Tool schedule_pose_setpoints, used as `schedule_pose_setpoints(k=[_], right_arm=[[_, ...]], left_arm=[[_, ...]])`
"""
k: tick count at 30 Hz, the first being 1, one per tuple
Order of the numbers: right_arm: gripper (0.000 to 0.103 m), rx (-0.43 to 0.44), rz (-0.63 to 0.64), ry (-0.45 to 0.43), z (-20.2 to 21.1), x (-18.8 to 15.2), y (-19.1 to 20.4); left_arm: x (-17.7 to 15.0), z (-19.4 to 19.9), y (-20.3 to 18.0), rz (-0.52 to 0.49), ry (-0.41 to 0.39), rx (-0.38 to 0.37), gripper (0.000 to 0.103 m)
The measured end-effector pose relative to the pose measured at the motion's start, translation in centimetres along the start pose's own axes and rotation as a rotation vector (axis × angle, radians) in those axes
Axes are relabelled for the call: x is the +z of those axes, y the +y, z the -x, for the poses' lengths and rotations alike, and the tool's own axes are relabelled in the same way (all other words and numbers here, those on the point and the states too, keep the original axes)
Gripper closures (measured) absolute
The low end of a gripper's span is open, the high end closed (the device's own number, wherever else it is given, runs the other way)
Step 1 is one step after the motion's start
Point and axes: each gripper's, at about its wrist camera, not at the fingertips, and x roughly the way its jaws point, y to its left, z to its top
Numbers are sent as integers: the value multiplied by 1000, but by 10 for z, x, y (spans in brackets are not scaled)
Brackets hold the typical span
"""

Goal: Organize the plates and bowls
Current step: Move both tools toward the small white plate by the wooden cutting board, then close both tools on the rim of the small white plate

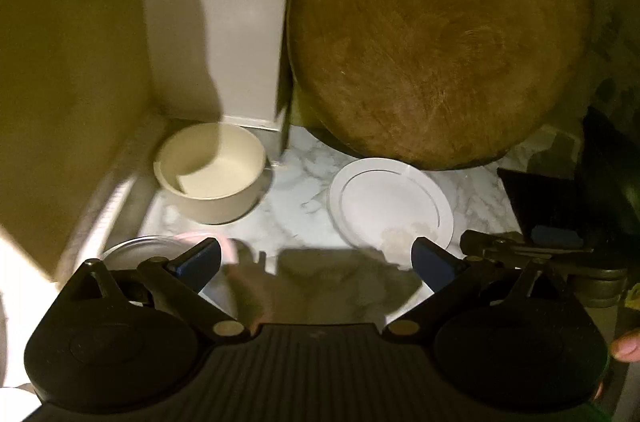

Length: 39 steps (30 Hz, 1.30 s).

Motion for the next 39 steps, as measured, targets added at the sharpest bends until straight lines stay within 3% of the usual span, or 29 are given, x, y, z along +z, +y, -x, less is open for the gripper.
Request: schedule_pose_setpoints(k=[4,11,13,15,19,21,27,32,35,37,39], right_arm=[[21,-1,-55,40,-25,17,-10],[27,4,-120,108,-66,35,-29],[31,12,-136,126,-77,38,-33],[35,26,-136,134,-86,40,-36],[47,67,-161,168,-102,40,-43],[48,83,-163,180,-108,40,-44],[51,117,-161,202,-120,38,-45],[60,135,-179,216,-128,37,-48],[71,154,-193,216,-129,38,-49],[85,174,-202,222,-129,38,-49],[87,168,-203,219,-128,36,-46]], left_arm=[[18,-32,-6,50,64,-27,7],[35,-84,-18,107,157,9,13],[37,-100,-18,120,179,25,15],[37,-112,-16,134,199,34,26],[33,-132,-10,171,242,27,28],[30,-139,-6,188,252,25,38],[27,-149,0,202,266,20,44],[29,-152,-3,198,261,10,52],[30,-154,-3,207,261,-3,68],[29,-154,-4,215,259,-17,72],[28,-153,-6,206,256,-11,78]])
